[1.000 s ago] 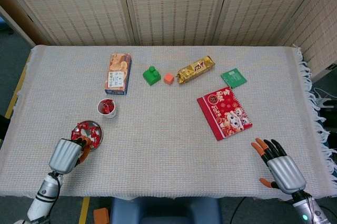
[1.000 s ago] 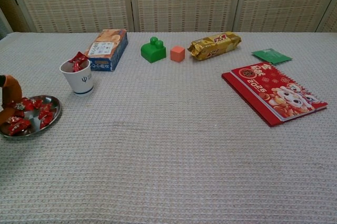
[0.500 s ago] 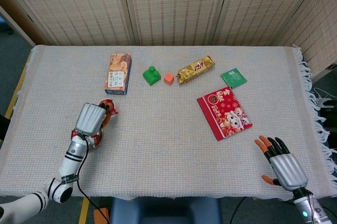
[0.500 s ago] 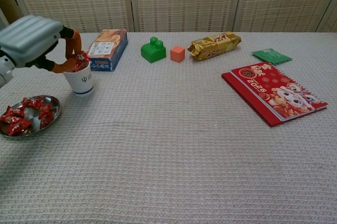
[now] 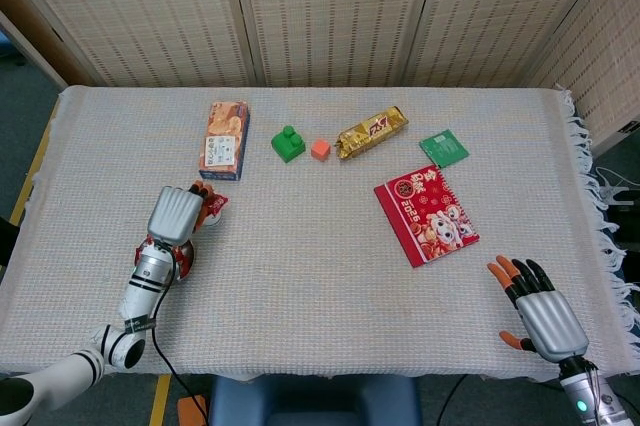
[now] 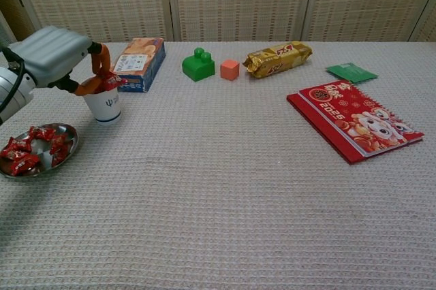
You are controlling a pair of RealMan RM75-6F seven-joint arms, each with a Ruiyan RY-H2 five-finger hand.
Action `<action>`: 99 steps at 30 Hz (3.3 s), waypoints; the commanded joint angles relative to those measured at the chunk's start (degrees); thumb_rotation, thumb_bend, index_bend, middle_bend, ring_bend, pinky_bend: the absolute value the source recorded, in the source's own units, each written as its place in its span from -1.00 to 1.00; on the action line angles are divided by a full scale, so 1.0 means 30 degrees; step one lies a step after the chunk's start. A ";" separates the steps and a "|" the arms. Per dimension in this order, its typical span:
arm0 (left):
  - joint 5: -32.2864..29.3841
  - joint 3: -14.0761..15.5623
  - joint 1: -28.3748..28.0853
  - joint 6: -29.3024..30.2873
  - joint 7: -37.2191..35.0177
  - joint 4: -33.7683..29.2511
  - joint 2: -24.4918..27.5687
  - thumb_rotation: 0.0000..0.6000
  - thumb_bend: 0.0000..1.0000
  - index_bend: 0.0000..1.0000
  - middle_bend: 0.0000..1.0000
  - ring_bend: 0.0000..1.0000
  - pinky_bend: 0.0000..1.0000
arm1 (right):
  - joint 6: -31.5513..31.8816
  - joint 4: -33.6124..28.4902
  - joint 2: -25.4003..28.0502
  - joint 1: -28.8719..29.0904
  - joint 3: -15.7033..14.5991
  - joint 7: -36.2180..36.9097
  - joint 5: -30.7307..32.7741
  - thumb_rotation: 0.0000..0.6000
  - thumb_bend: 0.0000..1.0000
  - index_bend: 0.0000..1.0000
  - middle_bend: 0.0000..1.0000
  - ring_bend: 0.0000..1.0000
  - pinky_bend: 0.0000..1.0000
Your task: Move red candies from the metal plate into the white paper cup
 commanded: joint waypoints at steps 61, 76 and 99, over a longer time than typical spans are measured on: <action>-0.0718 0.1500 -0.1298 -0.1814 0.2877 0.5552 -0.5367 1.00 -0.13 -0.28 -0.16 0.85 1.00 | 0.0112 0.0002 0.0392 0.0033 -0.0259 0.0863 -0.0578 1.00 -0.89 -1.00 -1.00 -1.00 -1.00; 0.0343 0.2005 -0.0578 0.1162 0.2002 0.2400 -0.3842 1.00 -0.12 -0.02 0.06 0.85 1.00 | 0.0031 0.0022 0.0382 0.0053 -0.0239 0.0815 -0.0515 1.00 -0.88 -1.00 -1.00 -1.00 -1.00; -0.2838 -0.0163 -0.0257 0.0542 0.4361 -0.2374 0.0314 1.00 -0.12 -0.09 0.00 0.85 1.00 | -0.0045 -0.0037 0.0219 0.0093 -0.0250 0.0548 -0.0572 1.00 -0.89 -1.00 -1.00 -1.00 -1.00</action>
